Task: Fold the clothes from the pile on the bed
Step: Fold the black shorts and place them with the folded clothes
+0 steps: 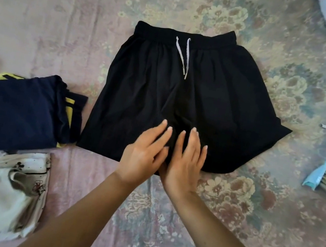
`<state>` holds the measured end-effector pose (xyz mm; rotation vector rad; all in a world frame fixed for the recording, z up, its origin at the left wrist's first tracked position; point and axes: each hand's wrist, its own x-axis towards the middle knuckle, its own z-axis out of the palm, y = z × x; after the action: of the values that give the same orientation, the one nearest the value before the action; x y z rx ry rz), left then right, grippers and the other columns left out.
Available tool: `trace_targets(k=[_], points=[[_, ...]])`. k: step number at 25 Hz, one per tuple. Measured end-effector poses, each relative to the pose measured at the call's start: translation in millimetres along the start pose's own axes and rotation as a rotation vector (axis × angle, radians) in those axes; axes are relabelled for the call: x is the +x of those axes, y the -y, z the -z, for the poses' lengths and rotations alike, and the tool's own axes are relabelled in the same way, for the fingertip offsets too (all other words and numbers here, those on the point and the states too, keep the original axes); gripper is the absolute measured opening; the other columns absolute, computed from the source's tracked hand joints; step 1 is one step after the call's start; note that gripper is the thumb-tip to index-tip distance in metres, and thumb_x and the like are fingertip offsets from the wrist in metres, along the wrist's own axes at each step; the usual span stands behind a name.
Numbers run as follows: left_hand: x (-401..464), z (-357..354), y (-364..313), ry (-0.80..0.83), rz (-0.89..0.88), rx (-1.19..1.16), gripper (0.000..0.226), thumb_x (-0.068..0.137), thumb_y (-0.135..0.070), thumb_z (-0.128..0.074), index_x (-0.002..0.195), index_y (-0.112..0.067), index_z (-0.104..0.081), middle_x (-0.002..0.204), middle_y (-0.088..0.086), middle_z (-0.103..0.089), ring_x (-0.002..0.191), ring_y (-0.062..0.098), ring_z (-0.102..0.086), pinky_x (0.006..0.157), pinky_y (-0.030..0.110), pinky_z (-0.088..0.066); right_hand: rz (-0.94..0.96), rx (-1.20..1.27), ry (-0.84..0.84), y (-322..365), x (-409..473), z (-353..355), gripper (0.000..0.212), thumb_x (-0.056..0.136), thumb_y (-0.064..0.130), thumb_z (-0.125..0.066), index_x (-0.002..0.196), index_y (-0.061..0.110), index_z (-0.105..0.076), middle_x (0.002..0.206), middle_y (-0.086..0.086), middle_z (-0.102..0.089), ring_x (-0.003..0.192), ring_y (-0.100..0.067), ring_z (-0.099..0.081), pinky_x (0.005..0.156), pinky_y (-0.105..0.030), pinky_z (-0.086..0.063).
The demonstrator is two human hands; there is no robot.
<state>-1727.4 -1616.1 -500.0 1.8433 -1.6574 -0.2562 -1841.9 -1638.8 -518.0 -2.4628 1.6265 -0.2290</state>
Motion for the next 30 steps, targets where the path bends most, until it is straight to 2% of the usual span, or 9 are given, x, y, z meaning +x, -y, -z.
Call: trace_targets(k=[2, 5, 9, 13, 17, 21, 24, 26, 30], points=[[-9, -3, 13, 0.112, -0.126, 0.152, 0.047, 0.091, -0.015, -0.049, 0.135, 0.002, -0.045, 0.136, 0.018, -0.051, 0.122, 0.026, -0.054, 0.093, 0.031, -0.05, -0.054, -0.018, -0.005, -10, 5, -4, 0.054, 0.073, 0.01, -0.075, 0.123, -0.001, -0.057, 0.136, -0.024, -0.048, 0.126, -0.034, -0.048, 0.102, -0.057, -0.037], [-30, 1, 56, 0.458, 0.039, 0.527, 0.105, 0.058, -0.009, -0.071, 0.146, -0.003, -0.015, 0.147, 0.019, -0.036, 0.135, 0.034, -0.037, 0.103, 0.06, -0.035, 0.032, -0.05, -0.175, -37, -2, -2, 0.045, 0.077, 0.0, -0.052, 0.122, 0.0, -0.059, 0.133, -0.018, -0.054, 0.123, -0.029, -0.052, 0.1, -0.055, -0.04], [-42, 24, 109, 0.628, 0.164, 0.781, 0.105, 0.055, -0.006, -0.081, 0.145, -0.006, -0.028, 0.146, 0.022, -0.037, 0.133, 0.041, -0.037, 0.095, 0.072, -0.028, 0.279, -0.209, -0.163, -67, -24, -11, 0.044, 0.09, 0.0, -0.045, 0.132, 0.009, -0.054, 0.137, -0.008, -0.053, 0.128, -0.023, -0.05, 0.105, -0.05, -0.035], [-40, 42, 129, 0.547, 0.225, 0.87, 0.083, 0.068, 0.014, -0.066, 0.143, -0.002, -0.035, 0.147, 0.025, -0.032, 0.136, 0.046, -0.028, 0.098, 0.066, -0.032, 0.319, -0.335, 0.076, -81, -33, -28, 0.056, 0.082, 0.005, -0.053, 0.137, 0.014, -0.046, 0.145, -0.007, -0.045, 0.136, -0.024, -0.037, 0.109, -0.056, -0.022], [-33, 50, 115, 0.791, 0.369, 0.827, 0.074, 0.093, -0.007, -0.044, 0.151, -0.009, 0.002, 0.157, 0.018, 0.008, 0.144, 0.037, 0.006, 0.116, 0.047, -0.016, 0.313, -0.22, 0.116, -57, -20, -12, 0.054, 0.08, 0.023, -0.038, 0.129, 0.015, -0.057, 0.142, -0.009, -0.048, 0.137, -0.023, -0.031, 0.108, -0.062, -0.016], [12, 62, 109, 0.651, 0.574, 0.457, 0.048, 0.09, -0.006, -0.045, 0.136, -0.018, -0.047, 0.157, 0.012, -0.012, 0.144, 0.03, -0.012, 0.113, 0.044, -0.024, 0.123, -0.141, 0.075, -29, 8, -5, 0.05, 0.096, 0.032, -0.029, 0.136, 0.011, -0.05, 0.143, -0.012, -0.046, 0.137, -0.025, -0.035, 0.112, -0.054, -0.014], [43, 67, 110, 0.343, 0.826, 0.126, 0.047, 0.09, -0.002, -0.036, 0.133, -0.016, -0.049, 0.141, 0.011, -0.043, 0.122, 0.034, -0.046, 0.09, 0.042, -0.043, 0.125, -0.199, 0.258, -22, 6, -21, 0.059, 0.097, 0.042, -0.021, 0.114, 0.012, -0.069, 0.13, -0.014, -0.059, 0.126, -0.027, -0.051, 0.105, -0.057, -0.02], [54, 65, 116, 0.114, 0.915, 0.07, 0.041, 0.095, -0.008, -0.034, 0.135, -0.009, -0.039, 0.125, 0.016, -0.052, 0.108, 0.039, -0.052, 0.079, 0.041, -0.039, 0.115, -0.266, 0.291, -23, -3, -25, 0.053, 0.092, 0.041, -0.029, 0.111, 0.014, -0.071, 0.128, -0.015, -0.06, 0.123, -0.029, -0.054, 0.102, -0.06, -0.023], [58, 57, 123, 0.471, 0.962, 0.298, 0.074, 0.092, -0.021, -0.058, 0.143, 0.007, -0.012, 0.138, 0.029, -0.033, 0.122, 0.042, -0.042, 0.094, 0.046, -0.041, 0.078, -0.319, 0.206, -25, -12, -19, 0.051, 0.095, 0.037, -0.029, 0.136, 0.016, -0.05, 0.139, -0.015, -0.049, 0.131, -0.03, -0.045, 0.106, -0.062, -0.02]])
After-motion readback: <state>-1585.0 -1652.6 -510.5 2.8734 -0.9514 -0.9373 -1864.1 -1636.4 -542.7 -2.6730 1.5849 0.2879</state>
